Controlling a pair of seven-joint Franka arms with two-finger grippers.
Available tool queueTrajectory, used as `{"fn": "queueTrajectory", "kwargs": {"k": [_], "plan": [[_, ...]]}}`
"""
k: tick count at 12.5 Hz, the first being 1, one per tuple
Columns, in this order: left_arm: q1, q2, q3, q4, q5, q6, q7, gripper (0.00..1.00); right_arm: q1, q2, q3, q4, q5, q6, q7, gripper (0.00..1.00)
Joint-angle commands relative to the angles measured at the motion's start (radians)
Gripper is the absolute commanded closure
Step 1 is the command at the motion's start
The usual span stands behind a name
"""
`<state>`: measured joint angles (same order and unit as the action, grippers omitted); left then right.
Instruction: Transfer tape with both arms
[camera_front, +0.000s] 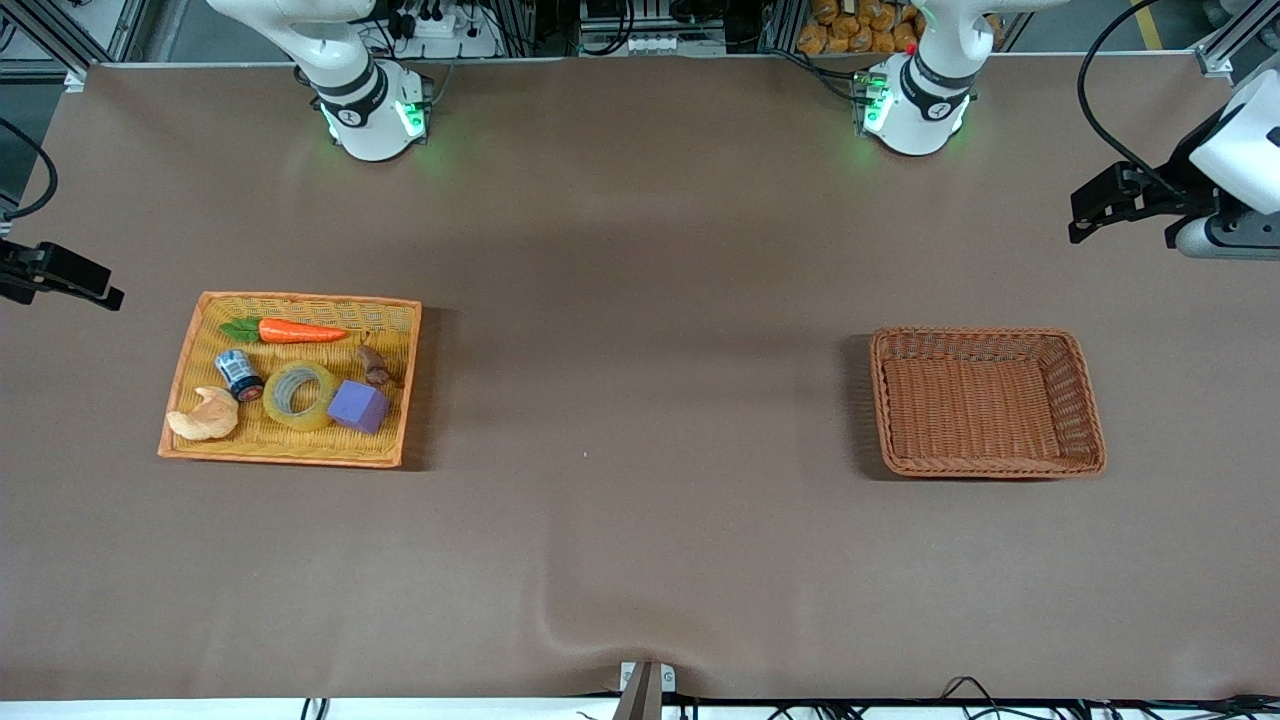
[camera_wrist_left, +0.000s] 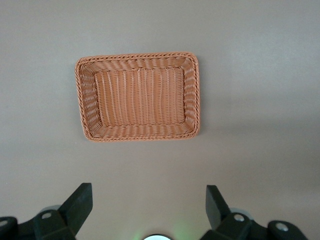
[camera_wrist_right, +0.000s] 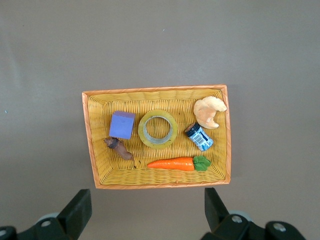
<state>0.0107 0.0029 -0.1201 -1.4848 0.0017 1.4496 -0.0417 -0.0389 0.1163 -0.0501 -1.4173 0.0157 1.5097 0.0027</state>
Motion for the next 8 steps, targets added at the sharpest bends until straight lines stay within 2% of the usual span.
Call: {"fn": "queueTrajectory", "kwargs": {"k": [1,8], "plan": [[0.014,-0.008,-0.001,0.006,-0.022,-0.009,0.006,0.0,-0.004,0.005,0.006,0.009,0.006,-0.006,0.014,0.0],[0.011,0.002,-0.01,0.008,-0.038,-0.006,-0.003,0.0,-0.001,0.016,0.007,-0.018,0.032,0.004,0.016,0.0]]}}
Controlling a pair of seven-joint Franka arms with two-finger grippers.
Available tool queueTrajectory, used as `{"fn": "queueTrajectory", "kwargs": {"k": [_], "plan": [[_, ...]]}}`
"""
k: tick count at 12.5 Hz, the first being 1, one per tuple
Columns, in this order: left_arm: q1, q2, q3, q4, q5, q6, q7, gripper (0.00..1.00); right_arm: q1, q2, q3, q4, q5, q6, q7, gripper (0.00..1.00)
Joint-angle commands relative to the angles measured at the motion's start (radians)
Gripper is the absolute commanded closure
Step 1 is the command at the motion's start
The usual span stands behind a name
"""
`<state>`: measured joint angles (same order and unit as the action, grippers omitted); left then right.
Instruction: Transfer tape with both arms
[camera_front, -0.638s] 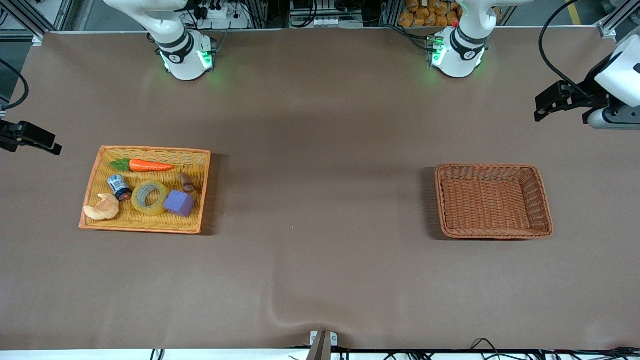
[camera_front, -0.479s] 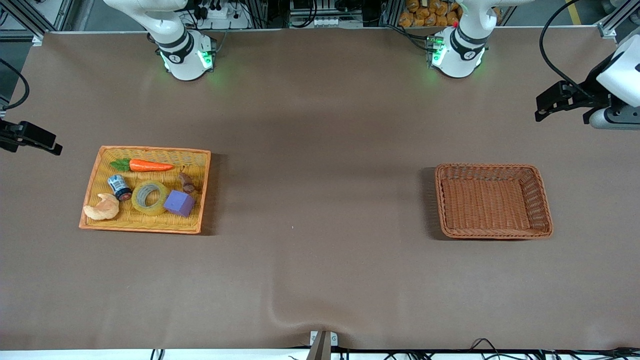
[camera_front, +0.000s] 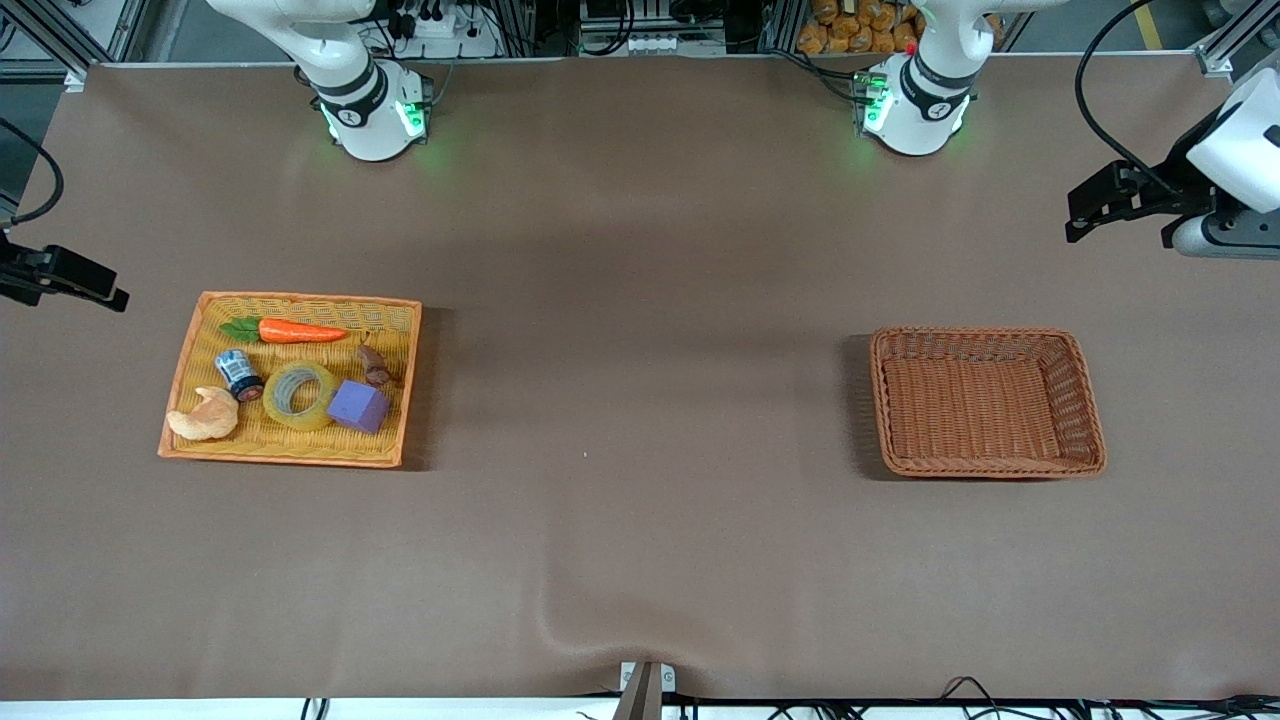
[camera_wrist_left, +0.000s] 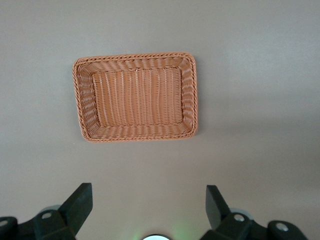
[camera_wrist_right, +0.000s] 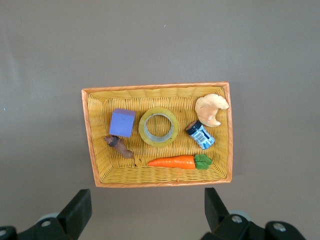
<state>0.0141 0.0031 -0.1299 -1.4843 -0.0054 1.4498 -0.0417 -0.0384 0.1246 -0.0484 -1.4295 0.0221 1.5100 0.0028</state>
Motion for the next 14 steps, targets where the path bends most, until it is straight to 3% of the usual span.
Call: {"fn": "queueTrajectory", "kwargs": {"k": [1,3,5,10,14], "plan": [[0.01,0.003,-0.001,0.006,-0.033,-0.006,-0.004,0.0,0.002,0.007,0.005,-0.026,0.042,0.034,0.013,0.0],[0.012,0.003,0.006,0.002,-0.033,-0.006,-0.004,0.0,0.006,0.006,0.009,-0.096,0.053,0.088,-0.012,0.0],[0.01,0.002,0.006,0.002,-0.033,-0.006,-0.004,0.0,0.002,0.013,0.007,-0.149,0.122,0.116,-0.093,0.0],[0.007,0.005,0.006,-0.001,-0.034,-0.006,-0.004,0.0,0.049,0.029,0.007,-0.442,0.162,0.455,-0.274,0.0],[0.004,0.015,0.006,0.002,-0.034,-0.003,-0.007,0.0,0.017,0.052,0.005,-0.61,0.16,0.629,-0.66,0.0]]}}
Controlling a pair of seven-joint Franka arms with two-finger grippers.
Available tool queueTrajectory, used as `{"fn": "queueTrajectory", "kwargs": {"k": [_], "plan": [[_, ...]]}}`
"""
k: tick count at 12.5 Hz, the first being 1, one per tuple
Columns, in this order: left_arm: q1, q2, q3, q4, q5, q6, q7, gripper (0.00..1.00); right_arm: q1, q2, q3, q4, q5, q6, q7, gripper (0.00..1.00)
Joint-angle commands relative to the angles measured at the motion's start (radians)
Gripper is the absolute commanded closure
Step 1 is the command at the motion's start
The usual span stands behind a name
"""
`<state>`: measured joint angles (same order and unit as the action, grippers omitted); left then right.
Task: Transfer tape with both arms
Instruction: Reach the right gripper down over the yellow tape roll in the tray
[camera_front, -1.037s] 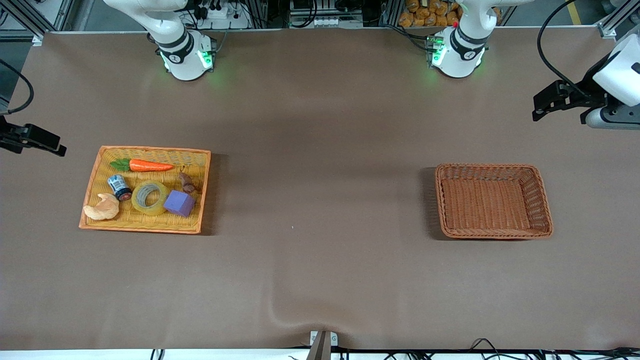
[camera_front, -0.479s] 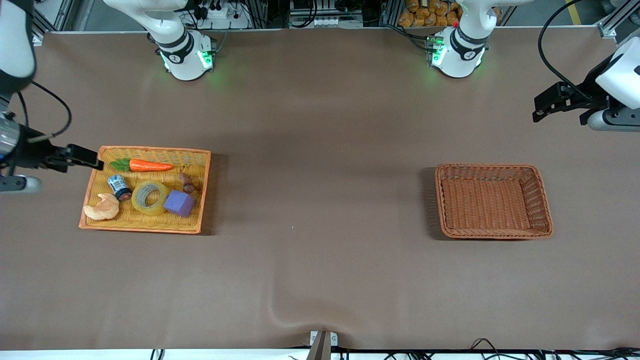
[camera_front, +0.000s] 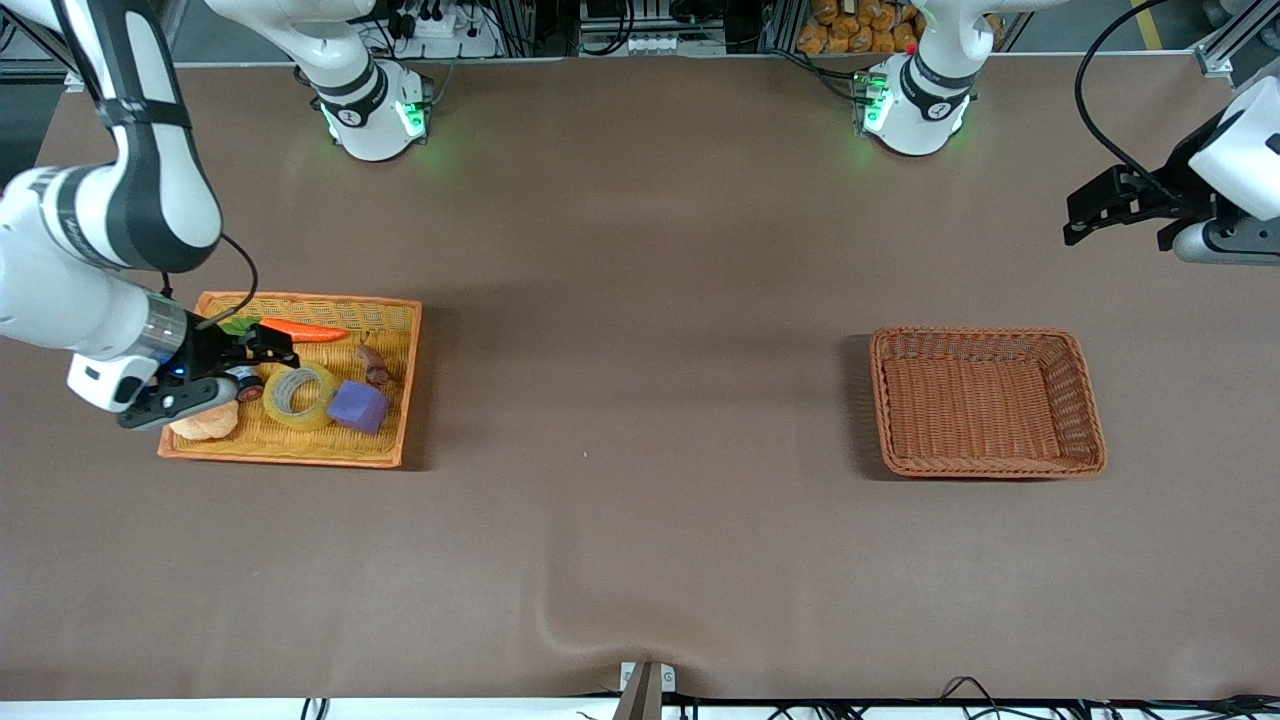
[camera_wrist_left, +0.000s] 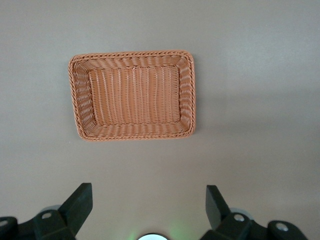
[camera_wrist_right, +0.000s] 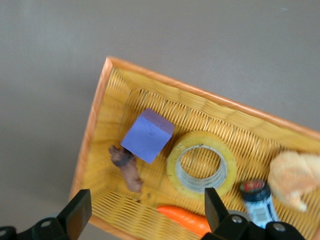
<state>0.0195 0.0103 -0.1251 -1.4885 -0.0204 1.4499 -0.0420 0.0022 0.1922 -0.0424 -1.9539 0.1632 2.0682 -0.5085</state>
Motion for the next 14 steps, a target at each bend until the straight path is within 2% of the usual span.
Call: {"fn": "queueTrajectory", "kwargs": {"k": [1,6,7,9,10,12,14], "plan": [[-0.001,0.016,0.001,0.007,-0.018,-0.005,-0.009,0.0,-0.024,-0.014,-0.001,-0.129,0.012,0.12,-0.174,0.0],[0.005,0.02,0.001,0.008,-0.018,-0.005,-0.007,0.0,-0.021,0.09,-0.002,-0.177,0.007,0.219,-0.349,0.0],[0.005,0.02,0.001,0.008,-0.018,-0.005,-0.007,0.0,-0.013,0.108,-0.002,-0.183,-0.005,0.255,-0.35,0.0],[0.005,0.02,0.001,0.007,-0.018,-0.005,-0.007,0.0,-0.002,0.162,-0.002,-0.183,-0.083,0.294,-0.351,0.0],[0.005,0.02,0.001,0.007,-0.018,-0.005,-0.007,0.0,-0.001,0.173,-0.002,-0.183,-0.088,0.302,-0.354,0.0],[0.005,0.019,0.001,0.008,-0.018,-0.005,-0.007,0.0,-0.007,0.182,-0.002,-0.213,-0.09,0.32,-0.355,0.14],[0.005,0.019,0.002,0.008,-0.018,-0.005,-0.007,0.0,-0.001,0.185,-0.002,-0.25,-0.09,0.392,-0.354,0.41]]}}
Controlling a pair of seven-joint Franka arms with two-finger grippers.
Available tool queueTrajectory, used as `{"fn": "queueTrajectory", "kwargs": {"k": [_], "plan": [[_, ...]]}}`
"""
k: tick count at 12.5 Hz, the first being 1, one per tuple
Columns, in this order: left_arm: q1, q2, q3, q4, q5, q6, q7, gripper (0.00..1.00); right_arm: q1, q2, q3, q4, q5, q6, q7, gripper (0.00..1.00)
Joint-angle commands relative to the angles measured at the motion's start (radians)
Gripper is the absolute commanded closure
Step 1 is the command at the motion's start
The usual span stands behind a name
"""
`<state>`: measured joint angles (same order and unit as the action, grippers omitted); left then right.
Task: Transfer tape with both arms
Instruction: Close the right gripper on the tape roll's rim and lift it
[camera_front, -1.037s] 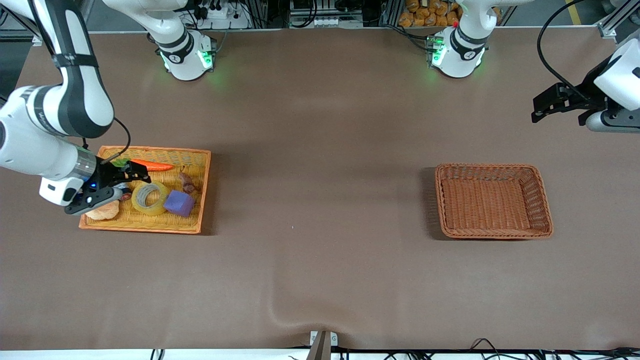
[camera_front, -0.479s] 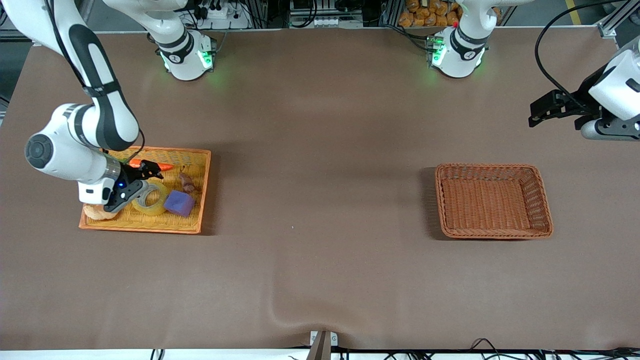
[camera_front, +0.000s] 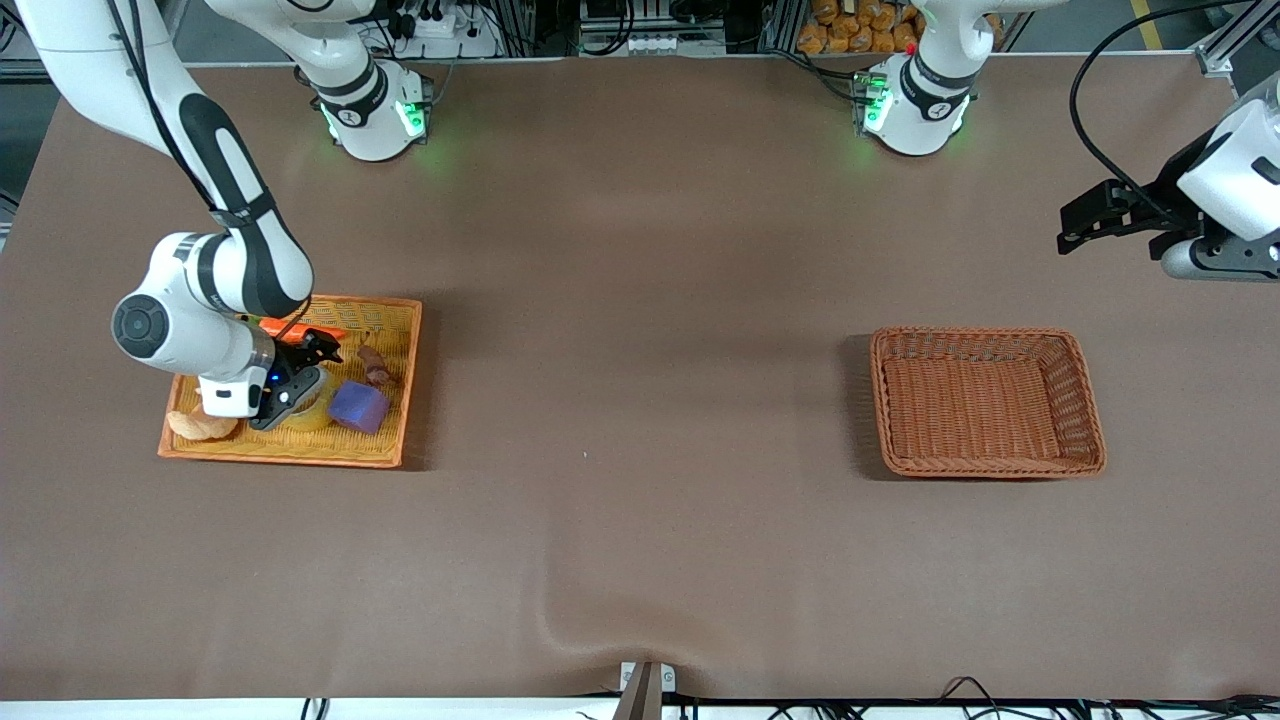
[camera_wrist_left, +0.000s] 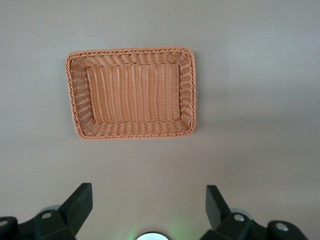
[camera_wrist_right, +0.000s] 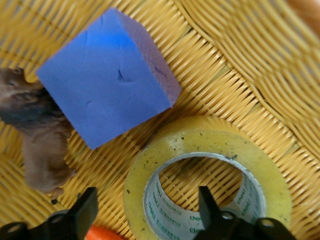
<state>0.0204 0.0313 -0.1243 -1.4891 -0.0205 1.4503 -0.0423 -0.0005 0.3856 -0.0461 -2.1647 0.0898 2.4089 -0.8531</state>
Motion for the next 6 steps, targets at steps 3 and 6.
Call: {"fn": "queueTrajectory", "kwargs": {"k": [3,6], "plan": [[0.006,-0.001,0.002,0.009,-0.018,-0.005,-0.007,0.0,0.001,-0.023,0.002,-0.017,-0.016,0.009,0.0,1.0],[0.006,-0.001,0.003,0.009,-0.016,-0.005,-0.007,0.0,0.002,-0.06,0.002,0.037,-0.018,-0.077,0.008,1.0]]}}
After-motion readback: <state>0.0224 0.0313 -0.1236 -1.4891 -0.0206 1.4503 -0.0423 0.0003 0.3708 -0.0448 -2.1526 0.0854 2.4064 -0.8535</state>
